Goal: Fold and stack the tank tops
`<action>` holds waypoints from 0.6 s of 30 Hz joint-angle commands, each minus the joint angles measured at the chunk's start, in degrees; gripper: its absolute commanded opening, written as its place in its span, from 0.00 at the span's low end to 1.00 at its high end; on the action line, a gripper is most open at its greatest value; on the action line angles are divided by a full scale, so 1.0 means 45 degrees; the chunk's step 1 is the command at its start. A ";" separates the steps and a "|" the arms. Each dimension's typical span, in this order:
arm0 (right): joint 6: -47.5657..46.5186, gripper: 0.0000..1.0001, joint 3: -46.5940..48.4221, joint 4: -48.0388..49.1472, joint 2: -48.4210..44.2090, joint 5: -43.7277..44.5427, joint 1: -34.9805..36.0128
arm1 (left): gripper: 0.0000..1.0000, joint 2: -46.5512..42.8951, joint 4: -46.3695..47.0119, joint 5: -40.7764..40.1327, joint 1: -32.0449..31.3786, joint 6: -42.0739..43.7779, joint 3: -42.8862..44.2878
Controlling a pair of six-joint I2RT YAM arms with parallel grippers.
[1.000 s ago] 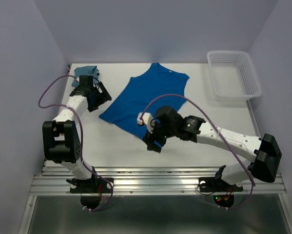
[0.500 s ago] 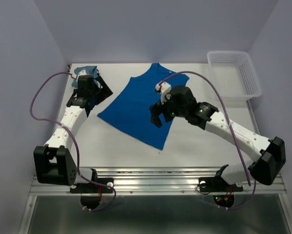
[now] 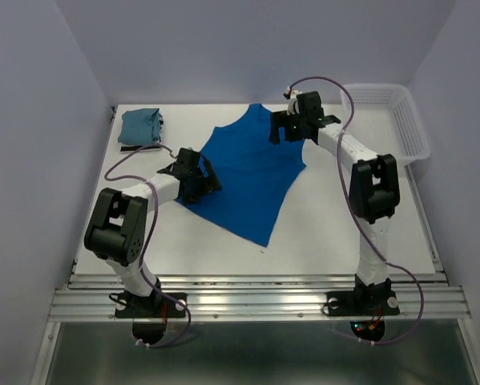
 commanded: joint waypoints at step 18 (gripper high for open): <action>0.3320 1.00 -0.5814 0.3568 -0.0284 0.0907 -0.0970 | 0.98 0.5170 -0.2285 -0.0408 0.0927 0.2364 0.5854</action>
